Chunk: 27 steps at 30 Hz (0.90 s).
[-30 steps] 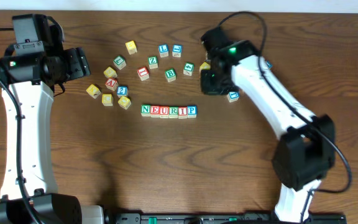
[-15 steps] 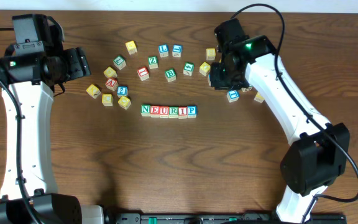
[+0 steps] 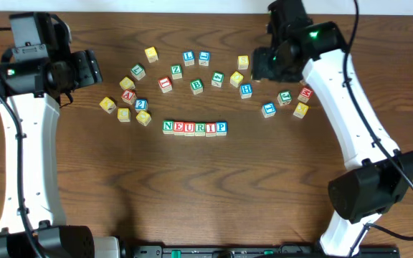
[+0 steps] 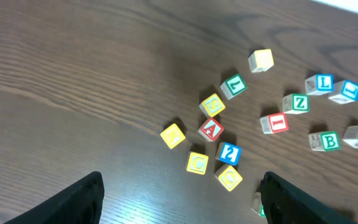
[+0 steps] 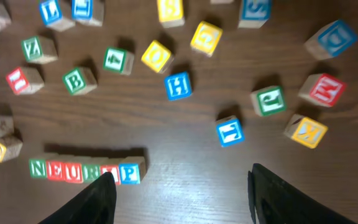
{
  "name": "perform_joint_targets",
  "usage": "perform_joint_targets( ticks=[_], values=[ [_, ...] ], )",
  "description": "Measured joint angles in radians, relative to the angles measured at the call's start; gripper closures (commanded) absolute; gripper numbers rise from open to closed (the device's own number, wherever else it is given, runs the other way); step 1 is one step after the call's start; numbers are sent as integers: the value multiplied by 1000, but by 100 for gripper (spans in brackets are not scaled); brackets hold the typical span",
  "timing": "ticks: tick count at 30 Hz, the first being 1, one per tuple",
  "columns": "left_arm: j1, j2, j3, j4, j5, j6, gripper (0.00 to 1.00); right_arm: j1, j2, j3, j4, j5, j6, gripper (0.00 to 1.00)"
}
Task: Spell out NEURIPS
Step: 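Retract the right gripper to the back-right side, then raise the left gripper and move it toward the back-left blocks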
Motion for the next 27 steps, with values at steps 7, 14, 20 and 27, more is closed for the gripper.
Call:
perform_joint_targets(
  ticks=[7, 14, 20, 27],
  values=[
    [0, 0, 148, -92, 0, 0, 21, -61, 0, 9, 13, 0, 0, 34],
    [0, 0, 190, -122, 0, 0, 21, -92, 0, 9, -6, 9, -11, 34],
    [0, 0, 190, -124, 0, 0, 21, -92, 0, 9, -24, 18, -15, 34],
    [0, 0, 190, -124, 0, 0, 21, -92, 0, 9, -24, 19, -15, 32]
  ],
)
